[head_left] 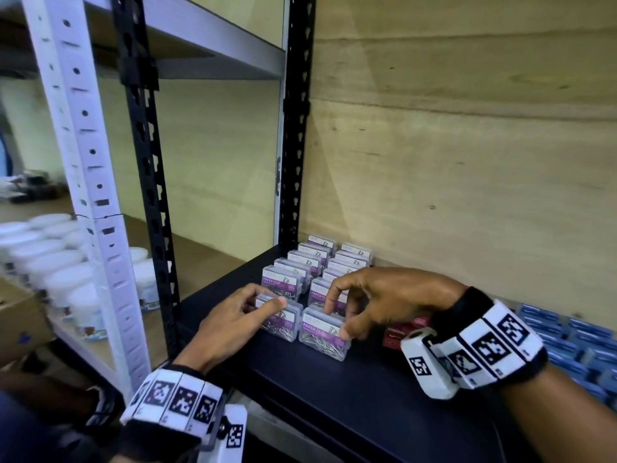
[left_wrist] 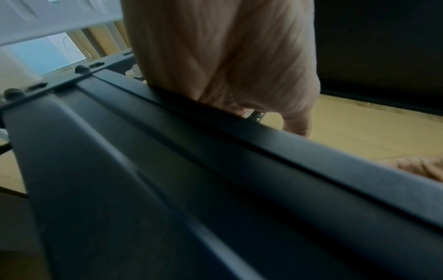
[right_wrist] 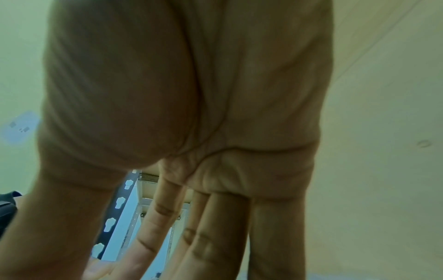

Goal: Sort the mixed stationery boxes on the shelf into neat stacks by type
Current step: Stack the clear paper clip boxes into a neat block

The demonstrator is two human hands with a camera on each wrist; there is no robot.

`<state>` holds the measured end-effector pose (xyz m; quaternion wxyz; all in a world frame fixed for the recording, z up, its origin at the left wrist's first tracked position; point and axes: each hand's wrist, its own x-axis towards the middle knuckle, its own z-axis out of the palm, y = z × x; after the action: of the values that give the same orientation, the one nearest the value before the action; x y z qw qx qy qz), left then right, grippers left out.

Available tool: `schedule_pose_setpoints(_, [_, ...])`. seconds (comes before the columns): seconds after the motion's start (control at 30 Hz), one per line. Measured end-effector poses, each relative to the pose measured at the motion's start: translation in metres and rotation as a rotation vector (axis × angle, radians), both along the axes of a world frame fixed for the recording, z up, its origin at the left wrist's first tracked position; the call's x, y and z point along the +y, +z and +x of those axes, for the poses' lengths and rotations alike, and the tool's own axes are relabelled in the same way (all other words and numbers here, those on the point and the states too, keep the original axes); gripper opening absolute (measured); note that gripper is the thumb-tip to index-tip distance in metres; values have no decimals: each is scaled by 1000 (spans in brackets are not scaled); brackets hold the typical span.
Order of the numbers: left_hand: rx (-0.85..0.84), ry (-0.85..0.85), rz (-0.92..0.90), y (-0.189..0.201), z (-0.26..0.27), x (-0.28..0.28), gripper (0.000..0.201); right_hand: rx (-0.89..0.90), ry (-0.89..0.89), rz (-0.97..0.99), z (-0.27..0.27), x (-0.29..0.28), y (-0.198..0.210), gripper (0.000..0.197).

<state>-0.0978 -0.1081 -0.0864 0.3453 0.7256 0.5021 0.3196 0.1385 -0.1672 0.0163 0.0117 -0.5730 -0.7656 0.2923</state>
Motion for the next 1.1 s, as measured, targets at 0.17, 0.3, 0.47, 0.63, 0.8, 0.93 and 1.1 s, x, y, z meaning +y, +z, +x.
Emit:
schedule_pose_setpoints(0.17, [15, -22, -20, 0, -2, 1, 62, -20, 22, -23, 1, -3, 3, 35])
schedule_pose_setpoints(0.3, [40, -43, -39, 0, -4, 1, 62, -41, 32, -19, 0, -5, 3, 35])
schedule_pose_setpoints(0.47, [59, -68, -44, 0, -6, 1, 63, -83, 41, -1, 0, -6, 4, 34])
schedule_pose_setpoints(0.63, [59, -86, -56, -2, -7, 3, 64, -105, 34, 5, -2, -8, 4, 34])
schedule_pose_setpoints(0.8, [-59, -125, -79, 22, -5, -1, 63, -164, 9, 61, -4, -9, 14, 35])
schedule_pose_setpoints(0.93, [150, -101, 83, 54, -3, 16, 26, -182, -66, 227, -8, 8, 20, 33])
schedule_pose_setpoints(1.1, [504, -203, 290, 74, 6, 51, 28, -301, -130, 292, -14, 37, 19, 35])
